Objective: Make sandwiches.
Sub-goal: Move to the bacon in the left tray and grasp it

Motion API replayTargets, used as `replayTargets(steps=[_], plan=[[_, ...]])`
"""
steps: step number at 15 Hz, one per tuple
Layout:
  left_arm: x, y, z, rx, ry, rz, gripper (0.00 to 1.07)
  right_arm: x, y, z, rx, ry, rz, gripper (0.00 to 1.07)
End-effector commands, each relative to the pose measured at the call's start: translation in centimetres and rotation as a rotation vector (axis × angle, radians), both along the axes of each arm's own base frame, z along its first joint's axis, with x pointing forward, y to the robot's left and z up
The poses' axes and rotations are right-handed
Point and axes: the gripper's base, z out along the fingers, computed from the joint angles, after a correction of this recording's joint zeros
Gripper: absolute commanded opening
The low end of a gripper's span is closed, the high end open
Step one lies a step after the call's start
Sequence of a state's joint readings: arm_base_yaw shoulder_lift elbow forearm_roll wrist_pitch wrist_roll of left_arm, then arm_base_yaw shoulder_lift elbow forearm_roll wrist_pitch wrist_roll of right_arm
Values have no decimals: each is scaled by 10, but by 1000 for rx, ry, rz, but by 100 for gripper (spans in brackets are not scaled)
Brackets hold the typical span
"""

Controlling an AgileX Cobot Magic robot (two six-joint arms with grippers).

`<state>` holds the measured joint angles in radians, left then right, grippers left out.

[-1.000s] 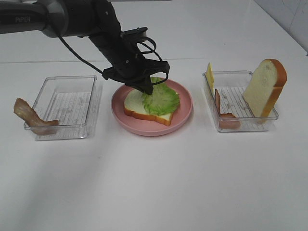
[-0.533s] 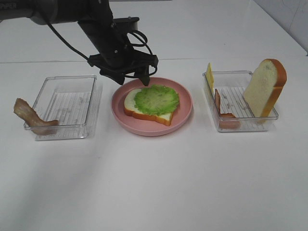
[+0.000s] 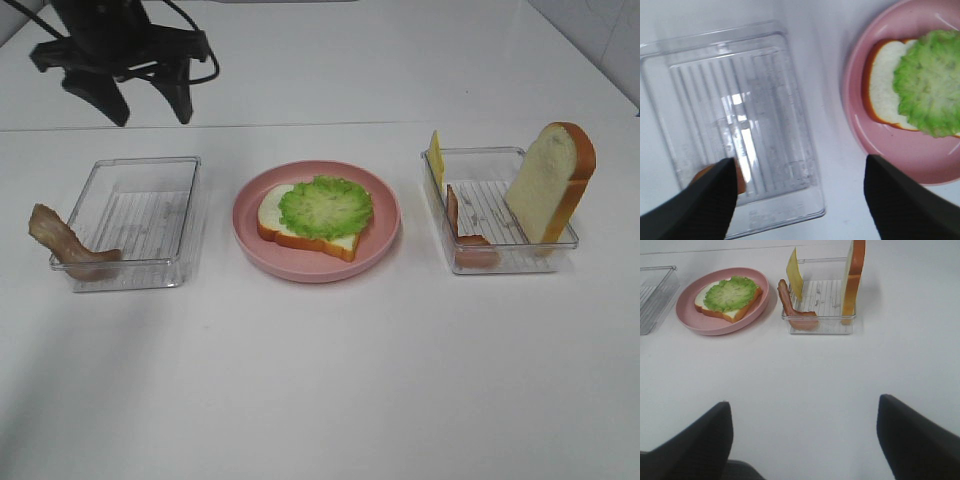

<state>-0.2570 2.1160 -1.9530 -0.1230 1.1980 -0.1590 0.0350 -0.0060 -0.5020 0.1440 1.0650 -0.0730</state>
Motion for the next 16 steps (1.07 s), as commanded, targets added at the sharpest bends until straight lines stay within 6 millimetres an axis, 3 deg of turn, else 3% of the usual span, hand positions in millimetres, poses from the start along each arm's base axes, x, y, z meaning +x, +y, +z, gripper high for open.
replayTargets(steps=[1, 4, 5, 8, 10, 12, 16], plan=[[-7, 31, 16, 31, 47, 58, 69, -1, 0, 0, 3, -19, -3, 75], [-13, 57, 43, 42, -18, 102, 69, -1, 0, 0, 3, -19, -3, 75], [-20, 66, 56, 71, -50, 117, 69, -1, 0, 0, 3, -19, -3, 75], [-50, 90, 70, 122, -47, 162, 69, -1, 0, 0, 3, -19, -3, 75], [-82, 99, 62, 128, 21, 191, 69, -1, 0, 0, 3, -19, -3, 75], [-98, 100, 50, 122, 79, 223, 69, -1, 0, 0, 3, -19, -3, 75], [-99, 100, 13, 129, 132, 234, 69, -1, 0, 0, 3, -19, -3, 75]])
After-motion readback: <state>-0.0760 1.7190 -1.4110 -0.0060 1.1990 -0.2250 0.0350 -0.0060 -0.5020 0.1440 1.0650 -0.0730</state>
